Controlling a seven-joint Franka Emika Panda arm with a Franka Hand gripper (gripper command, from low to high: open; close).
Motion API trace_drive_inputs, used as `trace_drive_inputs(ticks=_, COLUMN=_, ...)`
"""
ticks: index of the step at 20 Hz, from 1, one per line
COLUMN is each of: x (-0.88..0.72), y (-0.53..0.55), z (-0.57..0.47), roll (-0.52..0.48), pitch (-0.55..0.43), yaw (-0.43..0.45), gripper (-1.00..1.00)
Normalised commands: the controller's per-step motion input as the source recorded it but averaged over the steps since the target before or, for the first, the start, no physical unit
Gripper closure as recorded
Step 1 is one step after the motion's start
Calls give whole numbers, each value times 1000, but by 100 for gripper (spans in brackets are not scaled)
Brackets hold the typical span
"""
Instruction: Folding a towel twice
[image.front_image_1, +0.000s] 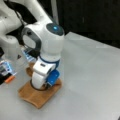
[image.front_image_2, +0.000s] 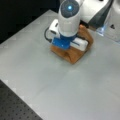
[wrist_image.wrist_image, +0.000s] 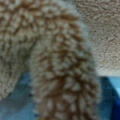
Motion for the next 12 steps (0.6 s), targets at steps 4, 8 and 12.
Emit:
trace_drive_inputs(ticks=4, x=180, y=-254, z=-50, roll=1, pitch=30, yaw=214, gripper=100)
trace_drive_inputs(ticks=8, x=206, y=-248, z=-77, roll=3, pitch=23, yaw=179, gripper=100)
trace_drive_inputs(ticks=12, x=225, y=-247, z=-63, roll=1, pitch=27, yaw=158, gripper=100)
